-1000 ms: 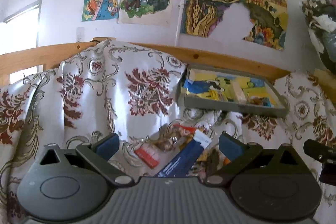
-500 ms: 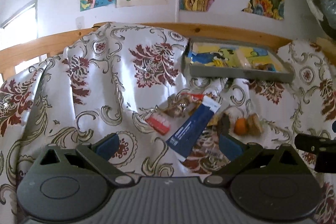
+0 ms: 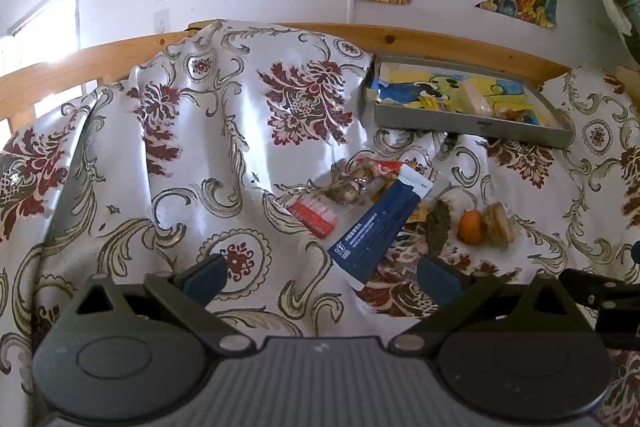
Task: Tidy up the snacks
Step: 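Withdraw both open tools from the tray back over the snack pile, then lower the right tool onto the WUTANG cake while the left approaches the dried meat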
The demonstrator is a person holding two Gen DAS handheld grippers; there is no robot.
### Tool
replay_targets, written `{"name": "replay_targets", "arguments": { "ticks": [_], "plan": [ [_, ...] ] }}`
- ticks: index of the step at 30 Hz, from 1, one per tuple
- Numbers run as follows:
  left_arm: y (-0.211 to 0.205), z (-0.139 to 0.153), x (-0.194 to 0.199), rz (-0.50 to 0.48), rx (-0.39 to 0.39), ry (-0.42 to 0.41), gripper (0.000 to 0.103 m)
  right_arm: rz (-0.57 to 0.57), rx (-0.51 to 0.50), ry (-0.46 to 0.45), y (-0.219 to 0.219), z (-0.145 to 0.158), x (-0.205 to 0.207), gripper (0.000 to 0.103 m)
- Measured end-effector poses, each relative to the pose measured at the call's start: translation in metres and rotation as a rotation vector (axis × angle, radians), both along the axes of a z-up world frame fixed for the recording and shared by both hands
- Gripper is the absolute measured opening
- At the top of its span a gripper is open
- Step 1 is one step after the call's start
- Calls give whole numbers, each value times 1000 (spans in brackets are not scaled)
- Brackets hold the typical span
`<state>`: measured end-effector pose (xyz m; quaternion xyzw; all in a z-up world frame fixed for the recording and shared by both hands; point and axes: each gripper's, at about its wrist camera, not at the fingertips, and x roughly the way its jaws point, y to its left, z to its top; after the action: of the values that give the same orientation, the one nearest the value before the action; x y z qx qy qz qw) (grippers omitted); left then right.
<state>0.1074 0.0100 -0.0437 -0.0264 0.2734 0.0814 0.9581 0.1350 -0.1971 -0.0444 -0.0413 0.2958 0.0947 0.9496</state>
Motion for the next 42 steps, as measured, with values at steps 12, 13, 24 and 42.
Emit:
{"name": "replay_targets", "arguments": {
  "ticks": [12, 13, 24, 42],
  "plan": [
    [-5, 8, 20, -13, 19, 12, 103, 156, -59, 26, 10, 15, 27, 102],
    [-5, 7, 23, -17, 21, 13, 103, 173, -65, 24, 11, 15, 31, 102],
    [-16, -12, 55, -88, -47, 24, 103, 280, -208, -135, -9, 6, 83, 102],
    [-45, -37, 99, -343, -103, 41, 103, 432, 9, 49, -41, -41, 161, 91]
  ]
}}
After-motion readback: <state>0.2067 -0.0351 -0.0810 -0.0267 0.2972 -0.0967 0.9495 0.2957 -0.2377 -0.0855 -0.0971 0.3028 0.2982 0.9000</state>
